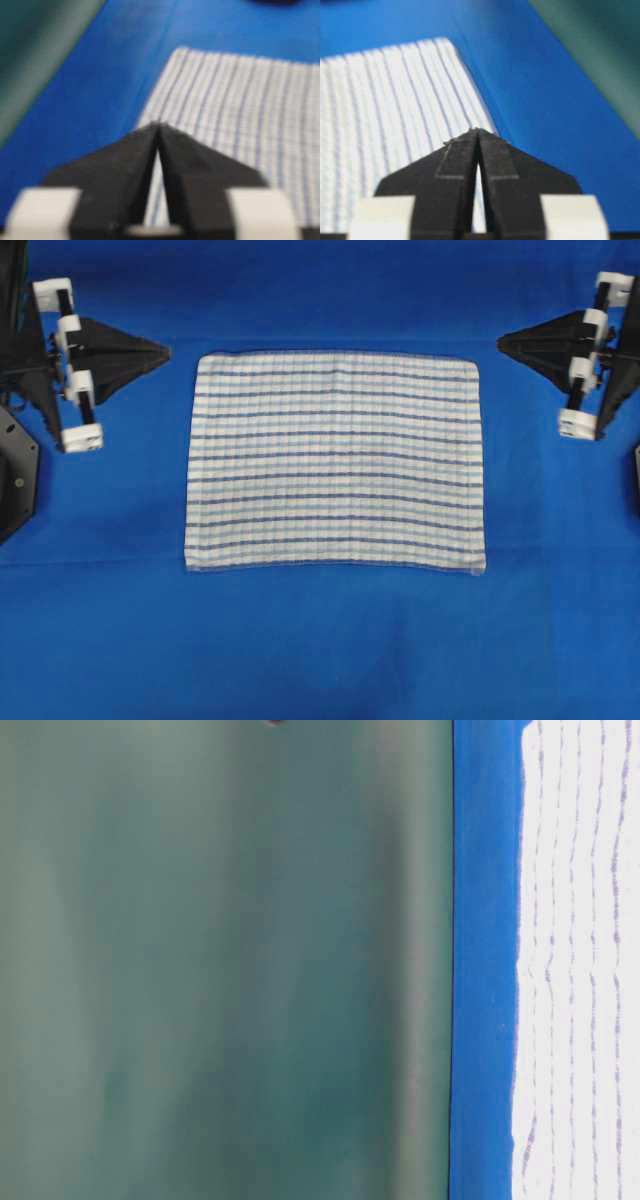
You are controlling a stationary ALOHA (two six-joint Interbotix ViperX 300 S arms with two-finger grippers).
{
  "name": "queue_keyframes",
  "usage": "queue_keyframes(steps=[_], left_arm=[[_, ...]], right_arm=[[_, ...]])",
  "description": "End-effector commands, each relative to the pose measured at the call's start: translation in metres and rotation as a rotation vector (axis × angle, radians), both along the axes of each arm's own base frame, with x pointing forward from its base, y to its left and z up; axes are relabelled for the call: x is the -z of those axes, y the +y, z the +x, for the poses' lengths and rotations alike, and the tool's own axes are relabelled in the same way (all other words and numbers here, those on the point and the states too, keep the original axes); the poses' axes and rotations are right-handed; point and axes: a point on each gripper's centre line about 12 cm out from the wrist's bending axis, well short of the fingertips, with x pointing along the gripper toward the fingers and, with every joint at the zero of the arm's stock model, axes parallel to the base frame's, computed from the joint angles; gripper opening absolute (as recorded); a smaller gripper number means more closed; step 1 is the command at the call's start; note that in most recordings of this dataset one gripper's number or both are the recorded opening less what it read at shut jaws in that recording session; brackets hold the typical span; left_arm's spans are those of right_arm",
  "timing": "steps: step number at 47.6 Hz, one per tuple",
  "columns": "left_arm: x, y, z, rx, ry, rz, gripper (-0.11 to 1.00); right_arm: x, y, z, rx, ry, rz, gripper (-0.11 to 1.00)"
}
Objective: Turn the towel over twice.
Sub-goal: 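Move both grippers to the towel's far corners and pinch them, then lift the far edge with both grippers and swing the towel upward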
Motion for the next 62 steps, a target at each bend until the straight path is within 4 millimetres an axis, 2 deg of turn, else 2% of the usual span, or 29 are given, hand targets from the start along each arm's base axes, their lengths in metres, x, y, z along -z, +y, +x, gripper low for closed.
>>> queue_keyframes(steps=[1, 8, 9, 12, 14, 16, 22, 34, 43, 48, 51, 55, 62], left_arm=[[0.007, 0.009, 0.005, -0.029, 0.014, -0.002, 0.15], [0.03, 0.022, 0.009, -0.078, 0.064, -0.017, 0.59], [0.033, 0.025, 0.01, -0.087, 0.072, -0.018, 0.65], [0.048, 0.032, 0.01, -0.114, 0.1, -0.026, 0.81], [0.056, 0.036, 0.011, -0.128, 0.117, -0.027, 0.89], [0.066, 0.039, 0.011, -0.137, 0.143, -0.029, 0.91], [0.093, 0.049, 0.014, -0.161, 0.21, -0.036, 0.88], [0.133, 0.067, 0.028, -0.195, 0.313, -0.079, 0.89], [0.155, 0.076, 0.03, -0.218, 0.378, -0.111, 0.87], [0.16, 0.08, 0.027, -0.238, 0.399, -0.131, 0.83], [0.163, 0.08, 0.026, -0.238, 0.414, -0.136, 0.75], [0.165, 0.079, 0.026, -0.234, 0.44, -0.145, 0.53], [0.167, 0.079, 0.024, -0.235, 0.463, -0.156, 0.12]], right_arm=[[0.004, -0.012, 0.009, 0.031, 0.029, 0.013, 0.16], [0.028, -0.028, 0.017, 0.078, 0.105, 0.048, 0.57], [0.031, -0.03, 0.019, 0.08, 0.114, 0.05, 0.6], [0.042, -0.035, 0.022, 0.091, 0.142, 0.063, 0.57], [0.049, -0.038, 0.025, 0.099, 0.16, 0.071, 0.55], [0.059, -0.042, 0.028, 0.104, 0.187, 0.083, 0.53], [0.08, -0.05, 0.034, 0.115, 0.247, 0.107, 0.53], [0.127, -0.063, 0.038, 0.147, 0.348, 0.159, 0.53], [0.144, -0.064, 0.038, 0.152, 0.386, 0.178, 0.53], [0.145, -0.066, 0.038, 0.158, 0.39, 0.181, 0.52], [0.145, -0.067, 0.038, 0.156, 0.39, 0.176, 0.49], [0.145, -0.067, 0.037, 0.155, 0.394, 0.177, 0.38], [0.146, -0.066, 0.037, 0.152, 0.401, 0.176, 0.04]])
